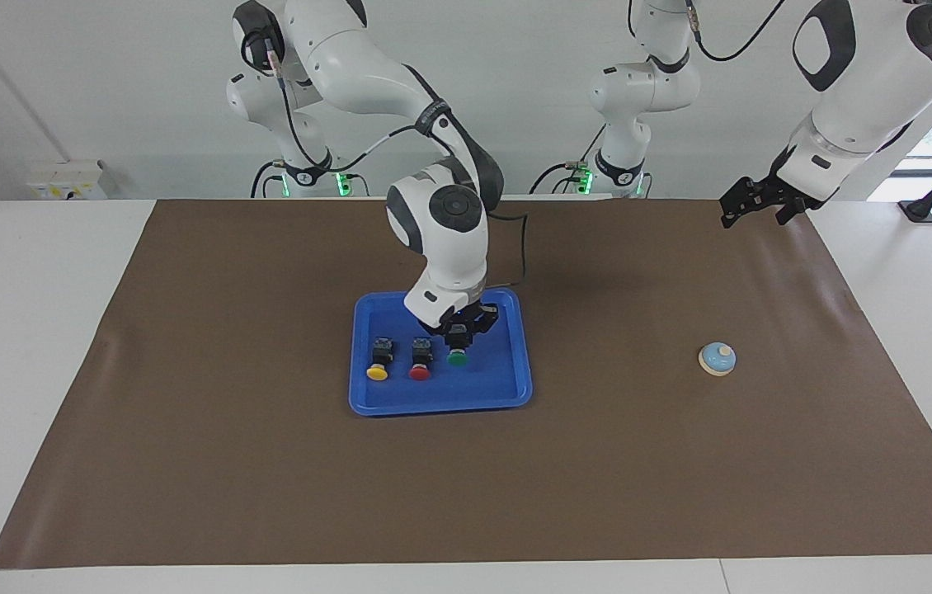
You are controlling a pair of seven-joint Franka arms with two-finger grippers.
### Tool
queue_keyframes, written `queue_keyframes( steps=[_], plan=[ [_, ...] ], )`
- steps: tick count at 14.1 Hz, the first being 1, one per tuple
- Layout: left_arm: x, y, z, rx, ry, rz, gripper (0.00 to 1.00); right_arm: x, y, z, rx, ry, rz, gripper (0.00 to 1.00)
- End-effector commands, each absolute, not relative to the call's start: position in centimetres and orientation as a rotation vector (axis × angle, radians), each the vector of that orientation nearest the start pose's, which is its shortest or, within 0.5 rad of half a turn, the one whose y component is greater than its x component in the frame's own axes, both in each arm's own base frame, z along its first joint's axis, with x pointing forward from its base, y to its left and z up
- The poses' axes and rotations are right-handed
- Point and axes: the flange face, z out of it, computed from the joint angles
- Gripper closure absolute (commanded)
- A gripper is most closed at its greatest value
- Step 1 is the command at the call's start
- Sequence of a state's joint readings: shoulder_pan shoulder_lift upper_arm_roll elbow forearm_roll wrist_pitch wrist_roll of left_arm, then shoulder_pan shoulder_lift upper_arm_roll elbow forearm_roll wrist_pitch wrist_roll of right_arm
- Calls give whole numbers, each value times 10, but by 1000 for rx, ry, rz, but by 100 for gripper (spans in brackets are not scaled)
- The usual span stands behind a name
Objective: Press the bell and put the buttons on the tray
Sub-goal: 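Carry the green button into the tray beside the red one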
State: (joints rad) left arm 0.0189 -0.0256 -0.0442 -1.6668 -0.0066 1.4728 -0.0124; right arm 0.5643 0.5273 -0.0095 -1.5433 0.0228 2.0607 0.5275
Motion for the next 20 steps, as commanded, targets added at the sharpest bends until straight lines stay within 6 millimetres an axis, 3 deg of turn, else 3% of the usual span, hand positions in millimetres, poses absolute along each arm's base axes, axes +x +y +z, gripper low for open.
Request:
queue_keyframes(
  steps=[1, 2, 3, 5, 7, 9, 10, 13, 14, 17, 20],
  plan=[
    [527, -12, 593, -3124, 12, 264, 0, 582, 365, 337, -3136, -3, 44, 73],
    [528, -13, 593, -3124, 14, 266, 0, 577, 363, 333, -3137, -3, 41, 32],
    [527, -13, 593, -3124, 14, 264, 0, 572, 362, 327, -3137, -4, 41, 0],
    [527, -13, 593, -3124, 14, 264, 0, 574, 360, 335, -3141, 6, 56, 0],
    [527, -12, 593, -3124, 12, 264, 0, 580, 348, 388, -3140, 62, 71, 0],
    [527, -12, 593, -3124, 12, 264, 0, 581, 308, 454, -3132, 115, 31, 0],
    [527, -12, 593, -3124, 12, 264, 0, 568, 295, 486, -3132, 110, 21, 0],
    [527, -12, 593, -3124, 12, 264, 0, 545, 235, 564, -3191, 96, -47, 0],
    [528, -13, 593, -3124, 14, 266, 0, 543, 205, 583, -3195, 43, -41, 0],
    [527, -12, 593, -3124, 12, 264, 0, 535, 124, 610, -3198, -67, -3, 0],
    [528, -12, 593, -3124, 12, 266, 0, 525, 61, 616, -3192, -52, 15, 0]
  ],
)
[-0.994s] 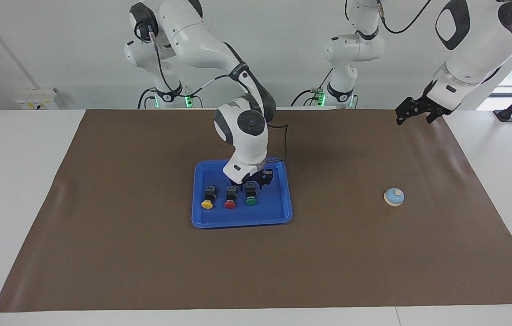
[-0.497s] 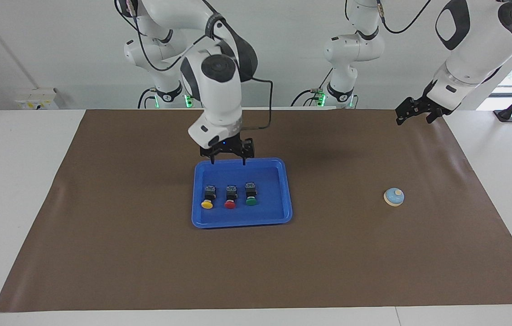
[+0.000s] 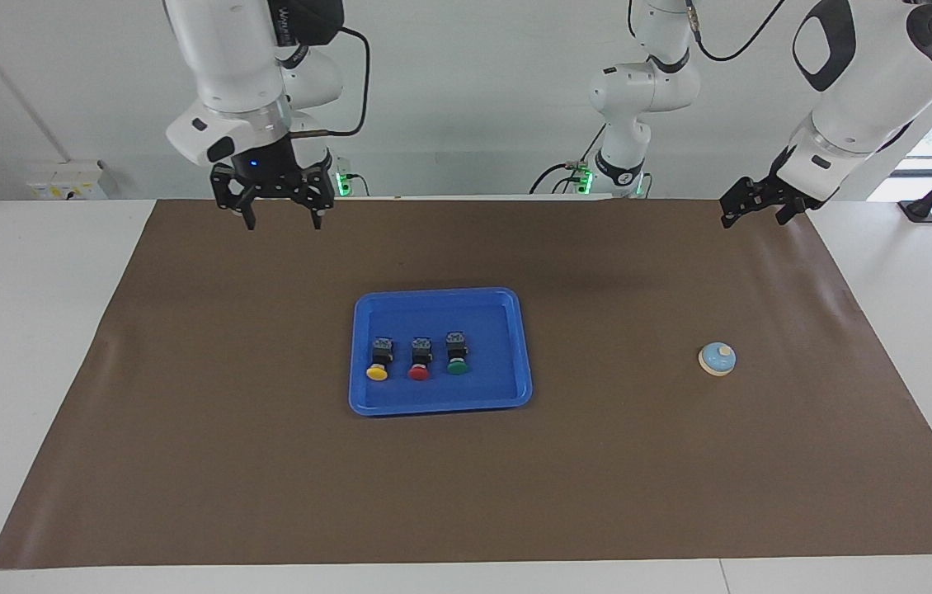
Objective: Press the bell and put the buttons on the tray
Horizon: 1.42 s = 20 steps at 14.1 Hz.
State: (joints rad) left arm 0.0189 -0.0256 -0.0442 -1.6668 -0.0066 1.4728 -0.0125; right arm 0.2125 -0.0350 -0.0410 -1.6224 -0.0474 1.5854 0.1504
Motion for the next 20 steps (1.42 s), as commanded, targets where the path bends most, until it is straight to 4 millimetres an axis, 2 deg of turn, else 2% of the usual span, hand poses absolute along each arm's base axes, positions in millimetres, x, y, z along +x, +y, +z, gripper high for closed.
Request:
queue_keyframes(
  steps=[1, 3, 6, 10, 15, 16, 18, 20],
  plan=[
    [527, -12, 593, -3124, 12, 264, 0, 527, 42, 615, -3191, -15, 20, 0],
    [527, -12, 593, -3124, 12, 264, 0, 530, 11, 614, -3185, 71, 23, 0],
    [527, -12, 593, -3124, 12, 264, 0, 530, -4, 613, -3182, 115, 27, 0],
    [527, -13, 593, -3124, 14, 264, 0, 529, -14, 616, -3177, 145, 49, 0],
    [527, -12, 593, -3124, 12, 264, 0, 522, -14, 610, -3174, 148, 118, 0],
    [528, -12, 593, -3124, 12, 266, 0, 522, -13, 609, -3169, 170, 125, 0],
    [527, -12, 593, -3124, 12, 264, 0, 523, -13, 609, -3147, 340, 121, 0],
    [528, -12, 593, -3124, 12, 266, 0, 522, -15, 609, -3145, 358, 128, 0]
  ],
)
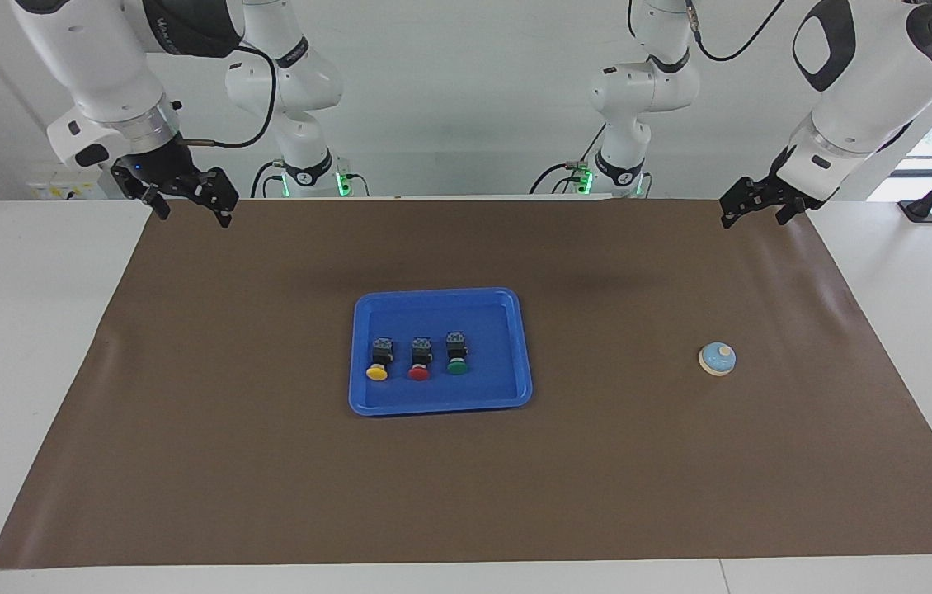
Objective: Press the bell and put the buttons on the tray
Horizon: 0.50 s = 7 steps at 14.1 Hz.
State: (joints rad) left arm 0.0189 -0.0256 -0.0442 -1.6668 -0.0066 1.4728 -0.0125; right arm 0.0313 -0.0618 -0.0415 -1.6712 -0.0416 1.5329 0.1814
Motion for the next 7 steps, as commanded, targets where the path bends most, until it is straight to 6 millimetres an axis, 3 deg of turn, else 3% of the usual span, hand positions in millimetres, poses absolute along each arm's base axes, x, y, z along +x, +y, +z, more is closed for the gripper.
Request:
queue_keyframes(
  steps=[1, 3, 5, 7],
  plan=[
    [527, -12, 593, -3124, 12, 264, 0, 521, -17, 609, -3145, 358, 138, 0],
    [527, -12, 593, -3124, 12, 264, 0, 521, -18, 609, -3151, 267, 139, 0],
    [527, -12, 593, -3124, 12, 264, 0, 521, -19, 610, -3156, 63, 131, 0],
    [528, -12, 593, -3124, 12, 266, 0, 521, -19, 609, -3156, 63, 136, 0]
  ],
)
